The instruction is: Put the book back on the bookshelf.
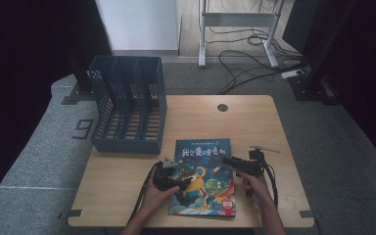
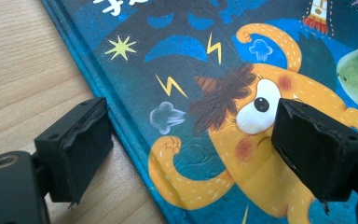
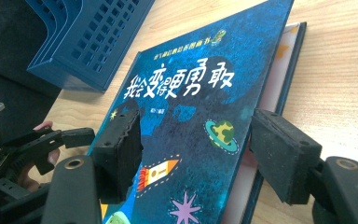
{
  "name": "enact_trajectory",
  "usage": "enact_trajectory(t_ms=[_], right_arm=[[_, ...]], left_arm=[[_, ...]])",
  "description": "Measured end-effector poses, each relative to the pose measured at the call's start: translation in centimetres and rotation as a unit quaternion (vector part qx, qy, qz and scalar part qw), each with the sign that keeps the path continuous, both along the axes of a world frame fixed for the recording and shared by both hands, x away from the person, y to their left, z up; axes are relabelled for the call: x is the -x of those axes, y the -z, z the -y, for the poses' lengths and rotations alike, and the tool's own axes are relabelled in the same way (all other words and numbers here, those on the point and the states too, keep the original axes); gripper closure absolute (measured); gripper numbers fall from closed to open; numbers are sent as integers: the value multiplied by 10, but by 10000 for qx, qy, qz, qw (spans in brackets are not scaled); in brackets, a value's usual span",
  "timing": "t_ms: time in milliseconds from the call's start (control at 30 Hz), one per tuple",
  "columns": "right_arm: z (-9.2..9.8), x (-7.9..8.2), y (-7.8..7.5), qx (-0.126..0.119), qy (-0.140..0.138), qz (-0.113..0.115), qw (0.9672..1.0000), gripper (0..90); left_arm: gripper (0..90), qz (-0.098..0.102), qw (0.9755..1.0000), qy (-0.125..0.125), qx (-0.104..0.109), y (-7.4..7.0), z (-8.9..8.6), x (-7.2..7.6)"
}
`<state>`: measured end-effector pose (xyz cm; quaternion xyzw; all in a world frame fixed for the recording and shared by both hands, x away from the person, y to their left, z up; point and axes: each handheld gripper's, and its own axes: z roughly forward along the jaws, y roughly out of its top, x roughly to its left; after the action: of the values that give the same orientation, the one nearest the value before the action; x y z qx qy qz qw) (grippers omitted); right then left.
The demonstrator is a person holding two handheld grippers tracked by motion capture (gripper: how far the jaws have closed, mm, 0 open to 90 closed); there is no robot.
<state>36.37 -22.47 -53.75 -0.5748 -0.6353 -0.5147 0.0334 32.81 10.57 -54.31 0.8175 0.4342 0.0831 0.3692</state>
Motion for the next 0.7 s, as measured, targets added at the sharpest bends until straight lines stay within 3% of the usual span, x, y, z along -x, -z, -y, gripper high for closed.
enact_trajectory(t_ms=[433,700], right_arm=[[0,-2,4,13,-114,-264,9996,345],[-1,-1,4,84,-142,-265,9995,347]], left_arm=[[109,31,10000,-24,-49,0,0,0],[109,26,10000,-16,-44,0,0,0]])
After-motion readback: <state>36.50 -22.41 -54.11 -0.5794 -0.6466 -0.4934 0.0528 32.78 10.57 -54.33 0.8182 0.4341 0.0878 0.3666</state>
